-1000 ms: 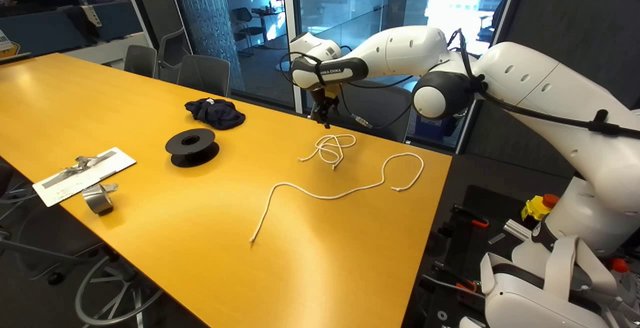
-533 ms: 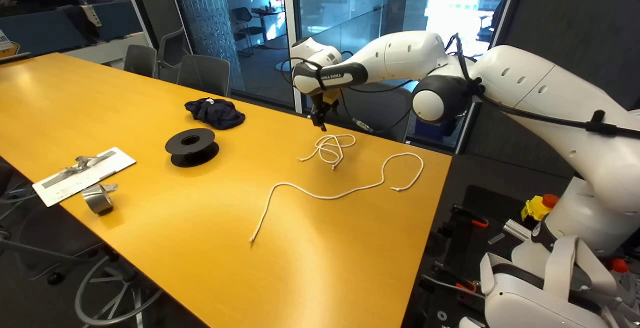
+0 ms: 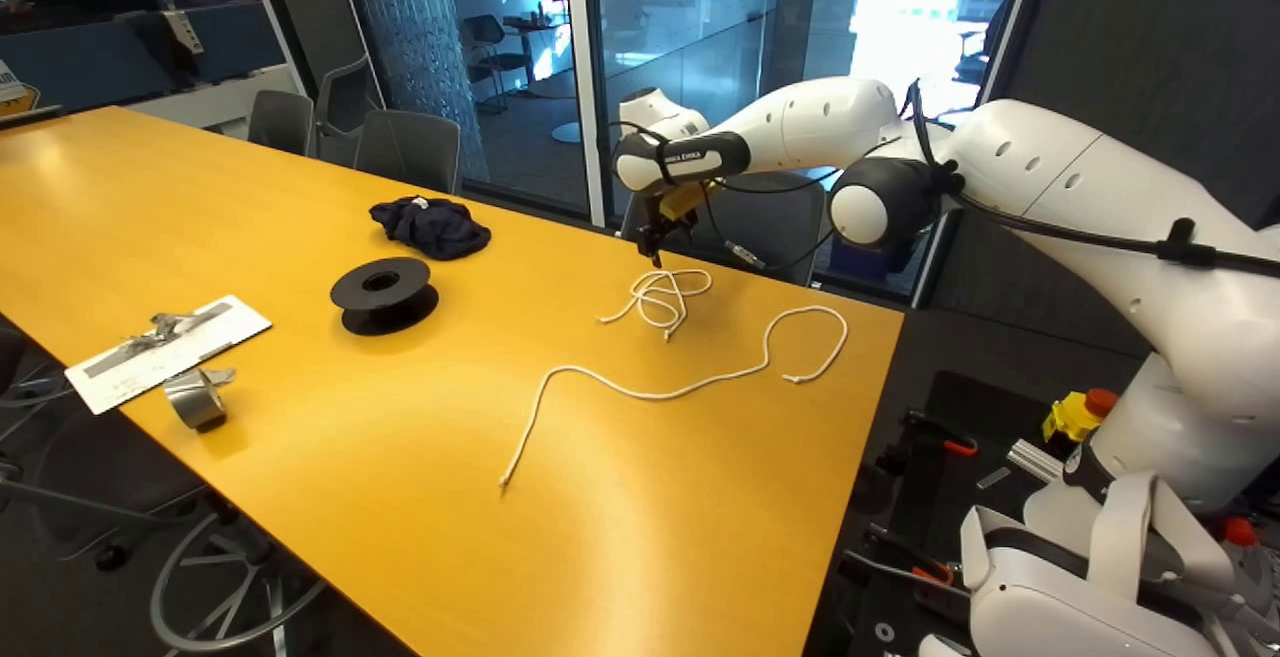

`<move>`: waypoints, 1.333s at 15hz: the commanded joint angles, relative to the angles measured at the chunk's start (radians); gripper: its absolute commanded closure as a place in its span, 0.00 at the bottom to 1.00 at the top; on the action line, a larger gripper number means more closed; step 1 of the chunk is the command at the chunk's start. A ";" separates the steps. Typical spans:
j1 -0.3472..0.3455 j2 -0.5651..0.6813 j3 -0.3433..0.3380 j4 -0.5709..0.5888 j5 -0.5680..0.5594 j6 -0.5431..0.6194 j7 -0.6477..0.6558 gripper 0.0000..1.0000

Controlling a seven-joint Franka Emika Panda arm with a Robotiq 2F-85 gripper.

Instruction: Separate the two white ropes

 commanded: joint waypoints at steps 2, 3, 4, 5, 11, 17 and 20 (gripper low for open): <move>-0.033 0.053 0.022 0.039 0.056 0.048 0.072 0.00; -0.036 0.060 0.025 0.038 0.063 0.056 0.081 0.00; -0.037 0.065 0.025 0.037 0.070 0.065 0.093 0.00; -0.038 0.070 0.024 0.035 0.074 0.077 0.104 0.00; -0.043 0.079 0.020 0.033 0.086 0.075 0.194 0.00; -0.056 0.079 0.025 0.029 0.107 0.063 0.254 0.00; -0.061 0.082 0.026 0.029 0.116 0.063 0.270 0.00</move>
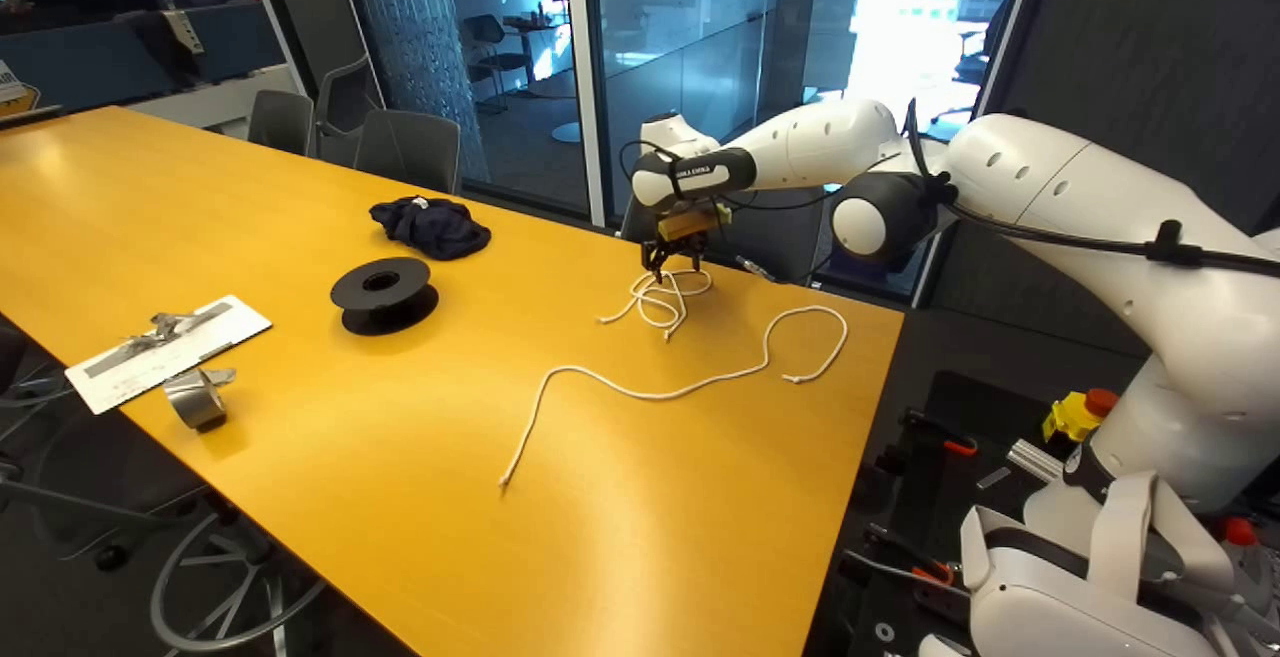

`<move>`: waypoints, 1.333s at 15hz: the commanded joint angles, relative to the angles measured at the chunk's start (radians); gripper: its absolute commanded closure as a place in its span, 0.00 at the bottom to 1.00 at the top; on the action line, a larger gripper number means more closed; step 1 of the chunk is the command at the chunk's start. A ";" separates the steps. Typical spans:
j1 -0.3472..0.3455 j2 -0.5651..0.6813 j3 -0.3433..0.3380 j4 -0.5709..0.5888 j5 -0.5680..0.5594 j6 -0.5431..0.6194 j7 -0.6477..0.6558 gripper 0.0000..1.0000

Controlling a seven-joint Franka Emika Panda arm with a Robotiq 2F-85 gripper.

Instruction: Separate the two white ropes

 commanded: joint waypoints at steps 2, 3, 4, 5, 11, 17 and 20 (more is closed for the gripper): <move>-0.013 0.015 0.015 0.029 0.025 -0.008 0.030 0.00; -0.014 0.016 0.016 0.029 0.025 -0.008 0.033 0.00; -0.015 0.017 0.018 0.029 0.025 -0.007 0.035 0.00; -0.016 0.018 0.018 0.030 0.025 -0.007 0.038 0.00; -0.019 0.027 0.019 0.031 0.022 0.003 0.041 0.34; -0.019 0.029 0.021 0.035 0.020 0.002 0.041 0.80; -0.019 0.026 0.029 0.037 0.017 -0.001 0.008 0.96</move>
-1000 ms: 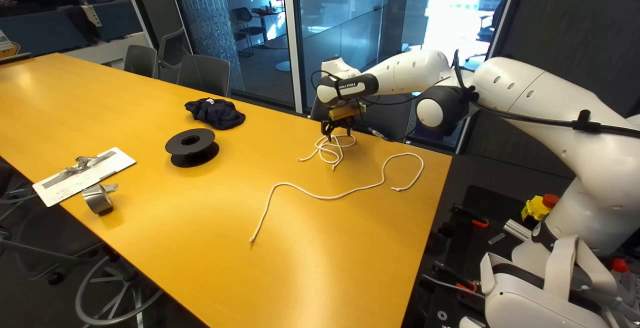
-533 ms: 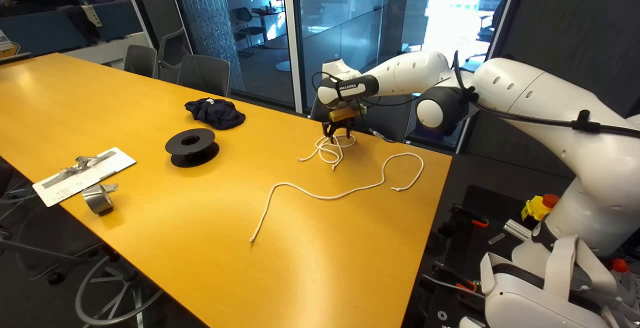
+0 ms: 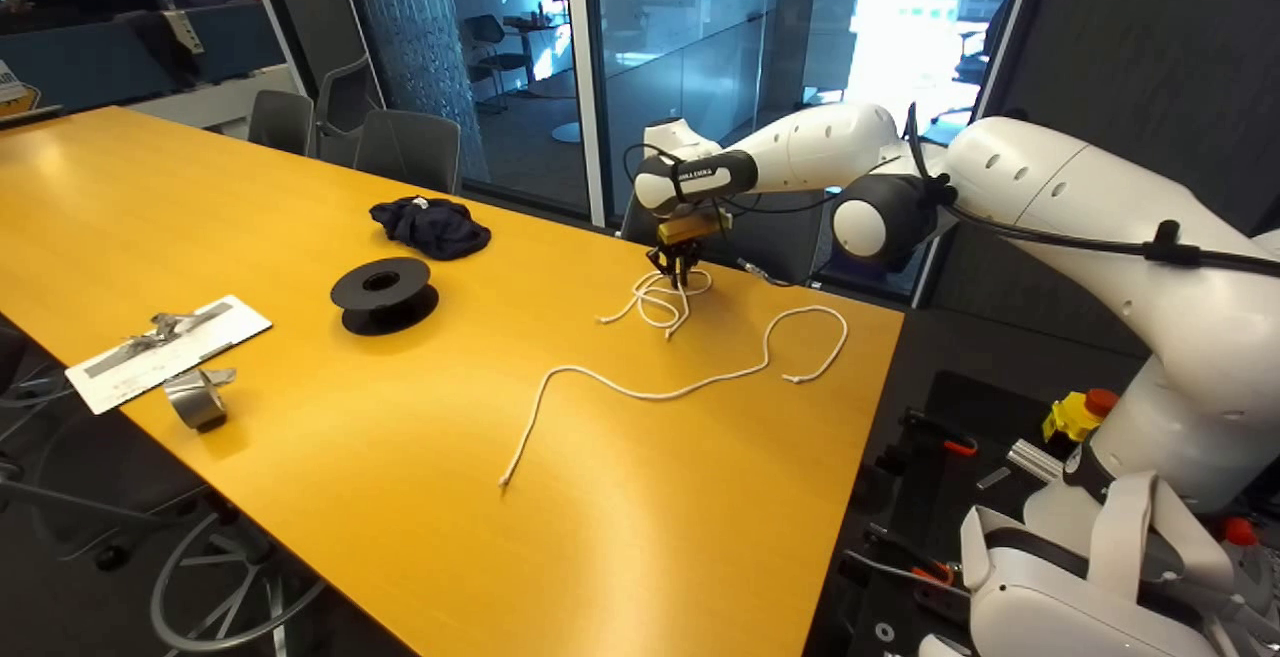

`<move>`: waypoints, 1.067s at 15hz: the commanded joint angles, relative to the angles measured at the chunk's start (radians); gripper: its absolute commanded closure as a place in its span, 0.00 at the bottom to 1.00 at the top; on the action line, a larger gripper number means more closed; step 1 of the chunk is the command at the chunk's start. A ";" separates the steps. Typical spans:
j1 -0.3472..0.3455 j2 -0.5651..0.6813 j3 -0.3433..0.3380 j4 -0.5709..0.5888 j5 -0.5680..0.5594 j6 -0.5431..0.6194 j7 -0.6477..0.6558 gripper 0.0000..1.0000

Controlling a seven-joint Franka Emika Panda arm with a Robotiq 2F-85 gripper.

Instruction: Separate the two white ropes

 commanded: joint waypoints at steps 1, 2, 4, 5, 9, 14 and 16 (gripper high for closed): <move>-0.006 0.006 0.020 0.032 0.004 -0.008 -0.072 0.98; -0.003 0.002 0.022 0.033 0.000 -0.009 -0.102 1.00; 0.003 -0.014 0.032 0.037 -0.005 -0.030 -0.188 0.96; 0.008 -0.019 0.035 0.042 -0.007 -0.042 -0.223 0.95; 0.052 -0.050 0.047 0.068 -0.026 -0.143 -0.392 0.96; 0.123 -0.082 0.055 0.102 -0.033 -0.313 -0.569 0.97; 0.144 -0.090 0.053 0.112 -0.037 -0.365 -0.652 0.98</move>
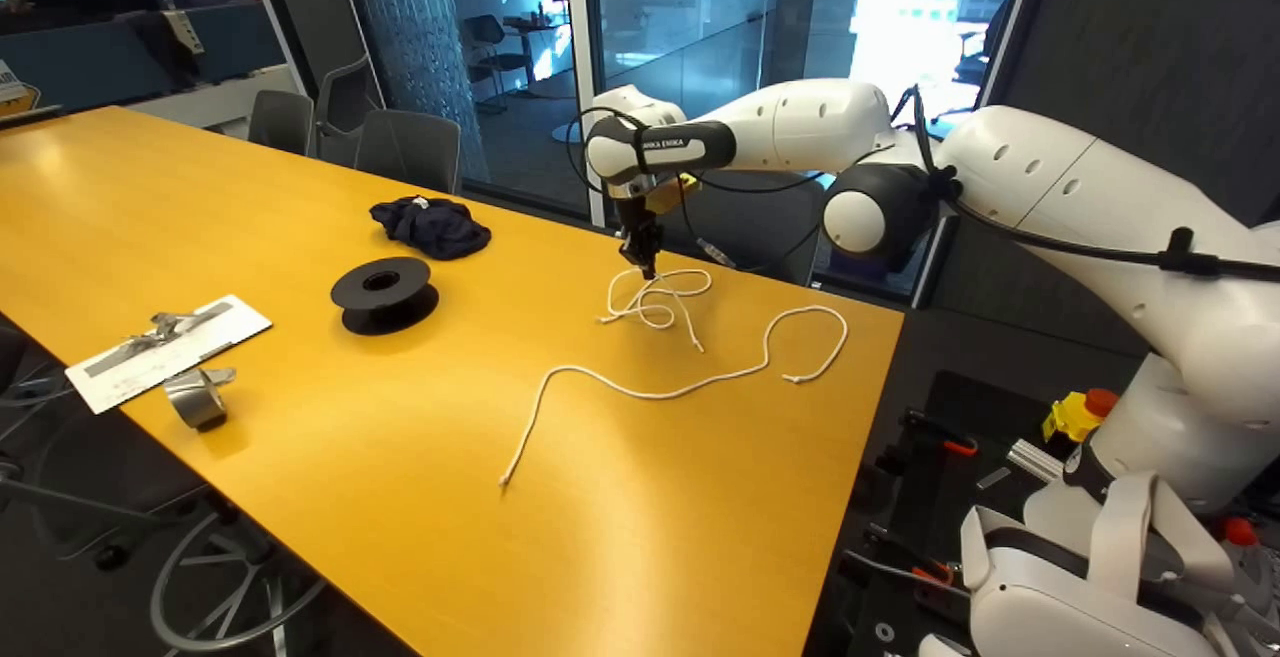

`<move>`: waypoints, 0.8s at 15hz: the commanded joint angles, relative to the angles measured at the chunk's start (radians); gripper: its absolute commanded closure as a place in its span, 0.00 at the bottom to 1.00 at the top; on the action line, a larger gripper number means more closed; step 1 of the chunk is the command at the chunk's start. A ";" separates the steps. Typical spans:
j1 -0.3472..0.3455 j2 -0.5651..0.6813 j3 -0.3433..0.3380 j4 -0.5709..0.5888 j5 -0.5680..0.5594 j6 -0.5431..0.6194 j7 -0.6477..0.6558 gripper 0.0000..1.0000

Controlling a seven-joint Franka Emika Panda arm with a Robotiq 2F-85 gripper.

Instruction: Separate the two white ropes

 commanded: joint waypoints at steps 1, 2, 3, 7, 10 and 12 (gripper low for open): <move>0.030 -0.018 0.006 0.029 -0.024 -0.103 -0.160 0.97; 0.036 -0.020 0.004 0.032 -0.030 -0.122 -0.207 0.98; 0.041 -0.021 0.001 0.034 -0.037 -0.139 -0.253 0.98; 0.053 -0.023 -0.012 0.042 -0.087 -0.204 -0.451 0.97; 0.072 0.009 -0.049 0.118 -0.145 -0.272 -0.594 0.97; 0.098 0.013 -0.099 0.140 -0.208 -0.286 -0.639 0.97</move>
